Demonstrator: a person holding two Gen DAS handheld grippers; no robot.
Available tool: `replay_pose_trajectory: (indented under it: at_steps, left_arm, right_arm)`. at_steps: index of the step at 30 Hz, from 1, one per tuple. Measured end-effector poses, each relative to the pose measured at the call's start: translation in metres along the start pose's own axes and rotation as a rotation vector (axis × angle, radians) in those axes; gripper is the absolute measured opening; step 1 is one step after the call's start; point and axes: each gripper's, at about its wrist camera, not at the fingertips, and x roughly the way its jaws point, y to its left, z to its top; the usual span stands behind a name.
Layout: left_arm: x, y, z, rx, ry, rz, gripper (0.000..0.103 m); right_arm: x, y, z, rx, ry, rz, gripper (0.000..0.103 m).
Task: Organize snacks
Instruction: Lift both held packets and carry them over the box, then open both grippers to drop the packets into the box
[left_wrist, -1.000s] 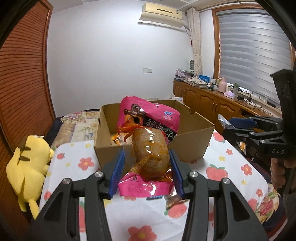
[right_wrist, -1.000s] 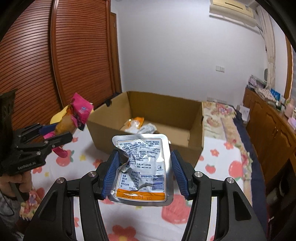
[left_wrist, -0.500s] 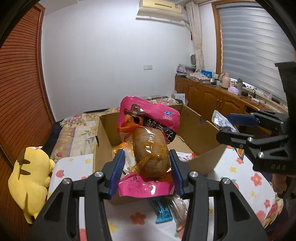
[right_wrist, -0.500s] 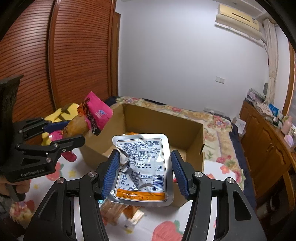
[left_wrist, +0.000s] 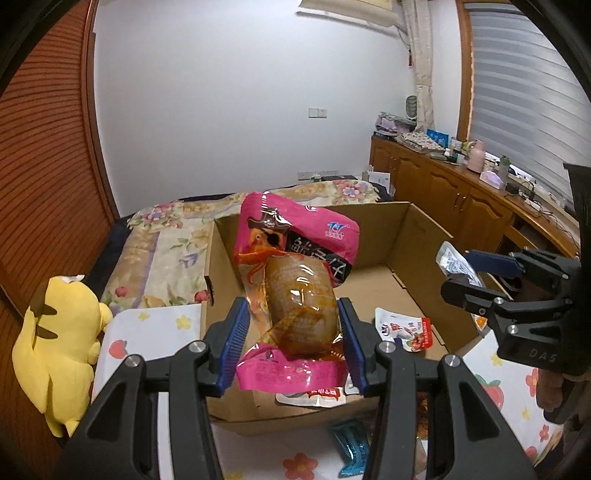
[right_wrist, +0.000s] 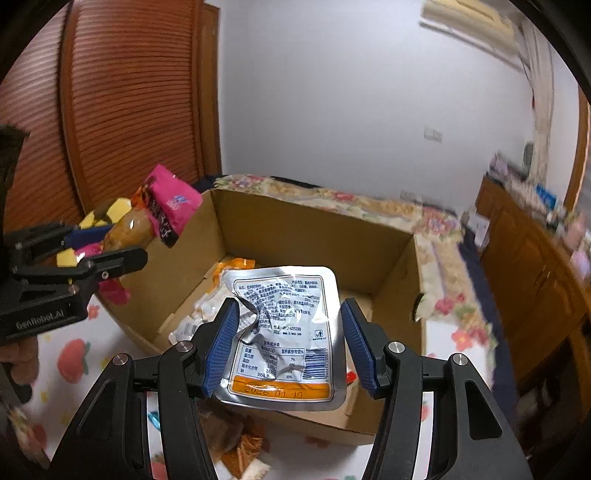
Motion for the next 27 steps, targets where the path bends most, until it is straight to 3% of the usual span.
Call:
replay_pose_trajectory:
  at_steps: [12, 19, 22, 27]
  left_arm:
    - [0.014, 0.007, -0.010, -0.017, 0.062, -0.036, 0.048]
    - [0.016, 0.011, -0.015, -0.035, 0.060, -0.038, 0.050]
    - [0.016, 0.011, -0.016, -0.039, 0.064, -0.044, 0.061]
    - [0.003, 0.009, -0.019, -0.028, 0.033, -0.057, 0.064]
  right_arm:
    - [0.025, -0.012, -0.004, 0.079, 0.062, 0.008, 0.058]
    - [0.032, -0.013, -0.009, 0.095, 0.082, 0.009, 0.060]
    - [0.036, -0.012, -0.012, 0.093, 0.094, 0.009, 0.060]
    - [0.036, -0.011, -0.016, 0.084, 0.090, 0.023, 0.060]
